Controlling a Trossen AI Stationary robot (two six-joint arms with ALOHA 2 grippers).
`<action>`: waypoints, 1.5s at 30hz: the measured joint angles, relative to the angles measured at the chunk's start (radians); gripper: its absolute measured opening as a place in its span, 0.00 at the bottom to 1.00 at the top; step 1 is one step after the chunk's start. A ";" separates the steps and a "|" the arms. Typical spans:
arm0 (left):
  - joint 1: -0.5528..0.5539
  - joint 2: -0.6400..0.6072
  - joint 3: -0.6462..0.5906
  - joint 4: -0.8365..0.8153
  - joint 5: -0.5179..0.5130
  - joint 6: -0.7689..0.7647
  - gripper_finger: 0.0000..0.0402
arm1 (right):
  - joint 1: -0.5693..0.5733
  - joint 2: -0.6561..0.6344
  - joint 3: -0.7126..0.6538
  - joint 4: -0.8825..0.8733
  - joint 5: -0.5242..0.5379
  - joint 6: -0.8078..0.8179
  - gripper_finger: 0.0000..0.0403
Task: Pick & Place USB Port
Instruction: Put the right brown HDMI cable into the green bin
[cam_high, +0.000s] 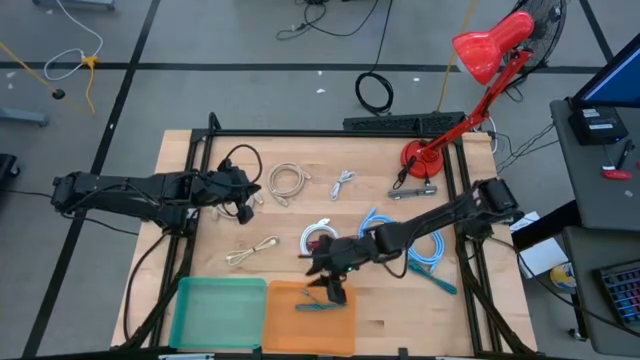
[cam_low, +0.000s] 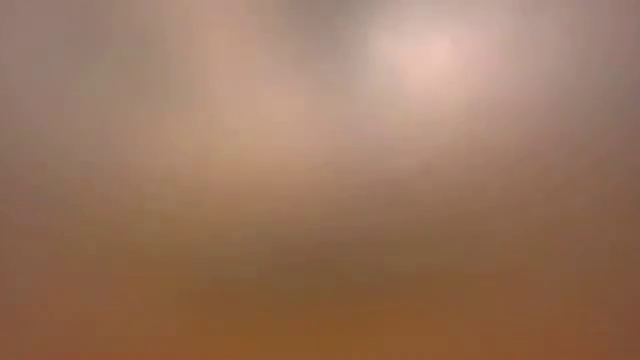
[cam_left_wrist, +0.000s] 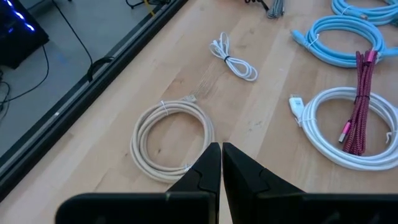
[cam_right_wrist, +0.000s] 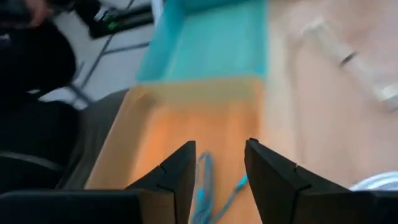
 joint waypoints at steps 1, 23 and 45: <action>-0.001 0.000 0.000 0.001 0.000 0.000 0.05 | -0.004 -0.014 0.000 0.000 0.029 -0.019 0.32; -0.003 0.008 0.000 -0.043 -0.087 0.013 0.05 | -0.118 -0.101 -0.053 -0.490 0.912 0.068 0.32; 0.562 0.396 0.090 0.178 0.244 0.066 0.05 | -0.119 -0.101 -0.257 -0.059 0.802 -0.067 0.32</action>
